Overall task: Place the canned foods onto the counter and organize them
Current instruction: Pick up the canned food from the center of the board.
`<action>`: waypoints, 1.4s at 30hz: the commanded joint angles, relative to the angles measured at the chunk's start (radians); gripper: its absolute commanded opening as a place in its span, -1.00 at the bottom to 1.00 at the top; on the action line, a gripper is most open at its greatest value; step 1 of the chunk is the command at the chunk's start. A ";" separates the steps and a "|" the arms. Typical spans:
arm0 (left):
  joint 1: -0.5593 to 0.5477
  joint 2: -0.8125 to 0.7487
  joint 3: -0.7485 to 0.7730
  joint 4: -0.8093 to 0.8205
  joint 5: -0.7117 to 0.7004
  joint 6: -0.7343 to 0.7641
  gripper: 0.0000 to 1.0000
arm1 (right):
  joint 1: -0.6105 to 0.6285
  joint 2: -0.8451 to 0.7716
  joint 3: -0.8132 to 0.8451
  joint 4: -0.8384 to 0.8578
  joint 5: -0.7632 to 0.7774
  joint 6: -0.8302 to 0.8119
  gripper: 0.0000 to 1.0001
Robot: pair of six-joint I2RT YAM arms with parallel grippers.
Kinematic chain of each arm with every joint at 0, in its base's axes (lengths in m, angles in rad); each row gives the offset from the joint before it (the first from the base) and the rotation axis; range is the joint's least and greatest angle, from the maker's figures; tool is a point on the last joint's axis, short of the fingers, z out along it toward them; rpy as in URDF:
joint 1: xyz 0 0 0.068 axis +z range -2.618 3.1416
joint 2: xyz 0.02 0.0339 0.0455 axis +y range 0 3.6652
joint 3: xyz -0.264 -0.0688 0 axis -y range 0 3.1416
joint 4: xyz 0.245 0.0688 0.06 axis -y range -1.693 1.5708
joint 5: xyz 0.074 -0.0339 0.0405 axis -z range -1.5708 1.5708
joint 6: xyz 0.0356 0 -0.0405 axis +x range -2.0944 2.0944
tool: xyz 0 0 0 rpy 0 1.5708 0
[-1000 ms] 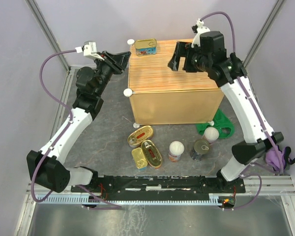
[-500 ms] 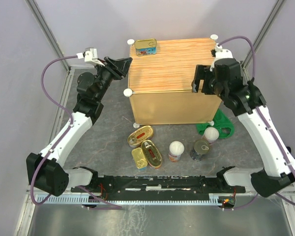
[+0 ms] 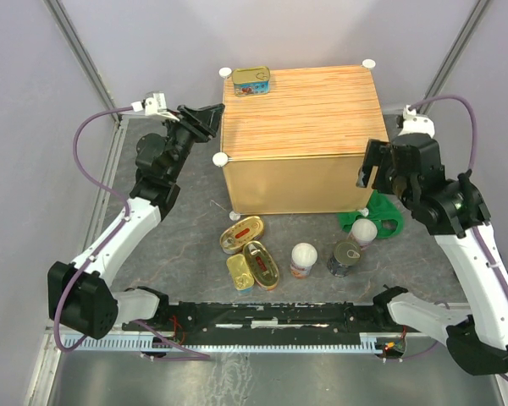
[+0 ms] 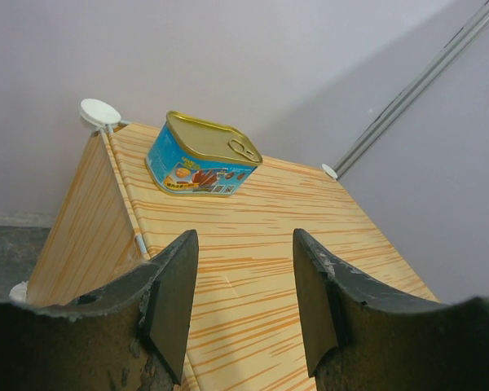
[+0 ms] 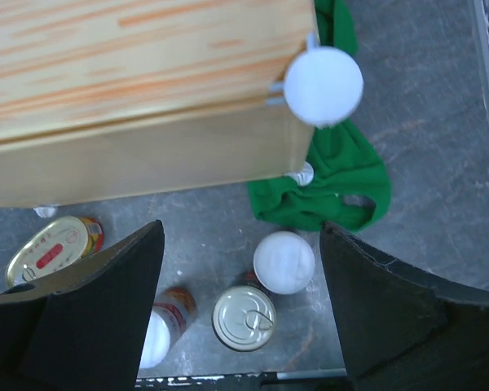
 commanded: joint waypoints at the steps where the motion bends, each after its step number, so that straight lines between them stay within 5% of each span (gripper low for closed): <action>1: -0.004 -0.036 0.004 0.074 -0.031 -0.020 0.14 | -0.003 -0.054 -0.051 -0.098 0.061 0.069 0.71; 18: -0.005 -0.057 -0.017 0.033 -0.031 -0.013 0.14 | -0.003 -0.169 -0.441 -0.073 0.046 0.238 0.93; 42: -0.005 -0.064 -0.064 0.036 -0.038 -0.003 0.15 | -0.003 -0.124 -0.650 0.127 0.038 0.270 0.99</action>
